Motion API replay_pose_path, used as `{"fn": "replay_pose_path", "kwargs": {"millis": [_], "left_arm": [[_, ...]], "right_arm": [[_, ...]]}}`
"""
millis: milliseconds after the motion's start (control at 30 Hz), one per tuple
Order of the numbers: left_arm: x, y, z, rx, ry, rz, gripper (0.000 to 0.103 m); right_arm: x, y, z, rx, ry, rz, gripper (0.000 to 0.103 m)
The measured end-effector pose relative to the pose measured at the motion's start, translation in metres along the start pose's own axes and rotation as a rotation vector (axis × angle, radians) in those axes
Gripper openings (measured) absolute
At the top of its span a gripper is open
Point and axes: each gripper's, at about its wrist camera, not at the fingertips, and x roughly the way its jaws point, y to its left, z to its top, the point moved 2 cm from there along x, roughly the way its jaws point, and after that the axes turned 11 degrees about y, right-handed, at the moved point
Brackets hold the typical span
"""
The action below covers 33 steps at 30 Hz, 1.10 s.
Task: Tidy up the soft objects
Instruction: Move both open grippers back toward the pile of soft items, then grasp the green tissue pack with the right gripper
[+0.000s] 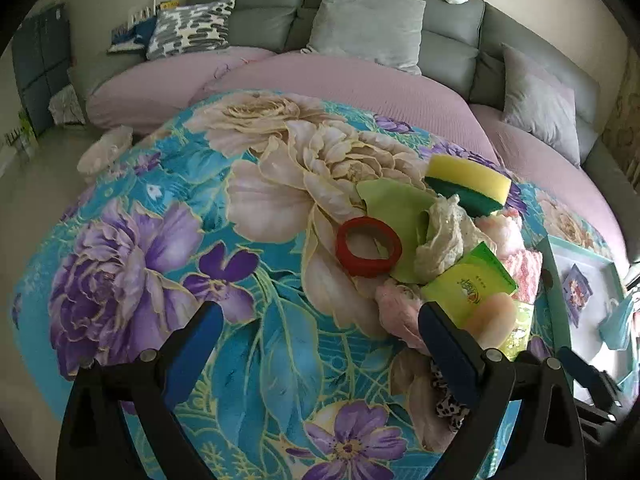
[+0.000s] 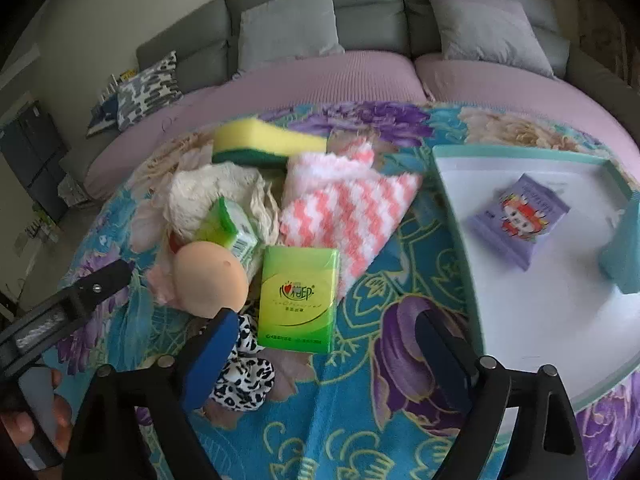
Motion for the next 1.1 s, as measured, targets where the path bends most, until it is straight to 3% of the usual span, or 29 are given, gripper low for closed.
{"fn": "replay_pose_path", "kwargs": {"millis": [233,400,600,833,1100], "left_arm": [[0.017,0.0,-0.001,-0.026,0.056,-0.05,0.098],[0.015,-0.002,-0.002,-0.032,0.05,-0.072,0.098],[0.016,-0.006,-0.003,-0.034,0.065,-0.096,0.098],[0.009,-0.009,-0.002,-0.038,0.048,-0.119,0.098],[0.005,-0.022,-0.003,0.0,0.042,-0.141,0.098]], "right_arm": [[0.018,0.004,0.0,-0.019,0.038,-0.032,0.088],[0.023,0.005,0.003,-0.02,0.036,-0.033,0.087],[0.027,0.012,0.004,-0.051,0.028,-0.045,0.075],[0.028,0.015,0.001,-0.063,0.028,-0.016,0.052],[0.026,0.011,0.0,-0.046,0.031,0.005,0.052]]}}
